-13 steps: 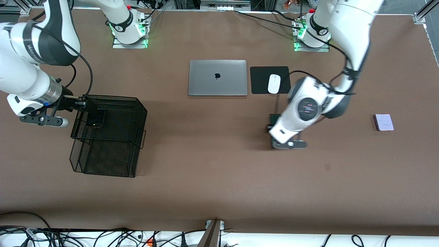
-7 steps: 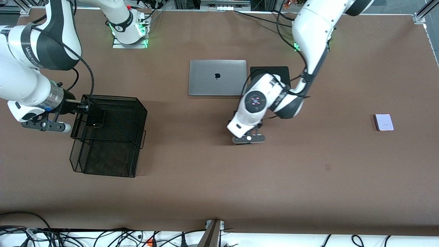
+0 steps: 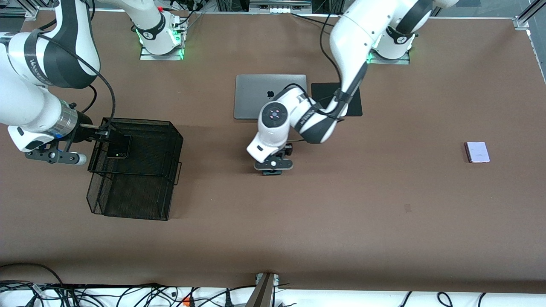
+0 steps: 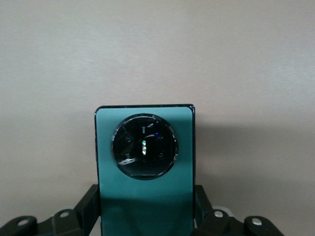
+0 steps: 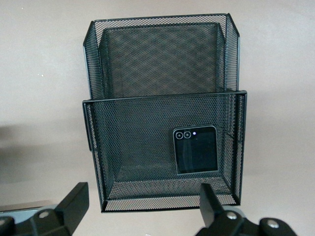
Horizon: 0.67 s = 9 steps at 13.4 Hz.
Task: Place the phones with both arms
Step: 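Carry the green phone beside the laptop and lower it with the left gripper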
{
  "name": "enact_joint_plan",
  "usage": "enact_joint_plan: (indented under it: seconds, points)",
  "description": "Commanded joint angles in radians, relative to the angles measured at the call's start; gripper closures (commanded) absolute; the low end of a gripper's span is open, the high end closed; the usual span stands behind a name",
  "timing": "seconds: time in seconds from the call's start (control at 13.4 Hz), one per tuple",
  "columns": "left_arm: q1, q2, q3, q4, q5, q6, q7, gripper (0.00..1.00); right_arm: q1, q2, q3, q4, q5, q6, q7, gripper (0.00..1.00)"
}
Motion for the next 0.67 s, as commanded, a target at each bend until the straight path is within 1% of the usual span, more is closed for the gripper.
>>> enact_joint_plan:
  seconds: [0.0, 0.15, 0.3, 0.37, 0.45, 0.52, 0.6]
  points:
    - [-0.075, 0.091, 0.076, 0.145, -0.009, -0.018, -0.041, 1.00, -0.013, 0.007, -0.003, 0.019, 0.021, -0.026, -0.013, 0.00]
    - [-0.085, 0.102, 0.079, 0.148, -0.008, -0.013, -0.043, 1.00, -0.013, 0.007, -0.003, 0.019, 0.021, -0.026, -0.013, 0.00]
    - [-0.108, 0.108, 0.107, 0.148, -0.009, 0.001, -0.046, 1.00, -0.015, 0.007, -0.003, 0.017, 0.021, -0.026, -0.013, 0.00]
    - [-0.112, 0.116, 0.110, 0.147, -0.008, 0.016, -0.048, 0.90, -0.015, 0.007, -0.003, 0.017, 0.021, -0.026, -0.013, 0.00]
    - [-0.114, 0.124, 0.113, 0.148, -0.008, 0.018, -0.048, 0.52, -0.015, 0.007, -0.003, 0.017, 0.021, -0.026, -0.013, 0.00]
    - [-0.114, 0.124, 0.115, 0.148, -0.008, 0.019, -0.048, 0.27, -0.015, 0.007, -0.003, 0.016, 0.021, -0.026, -0.013, 0.00]
    - [-0.114, 0.124, 0.115, 0.147, -0.008, 0.019, -0.049, 0.04, -0.015, 0.007, -0.003, 0.016, 0.021, -0.026, -0.013, 0.00]
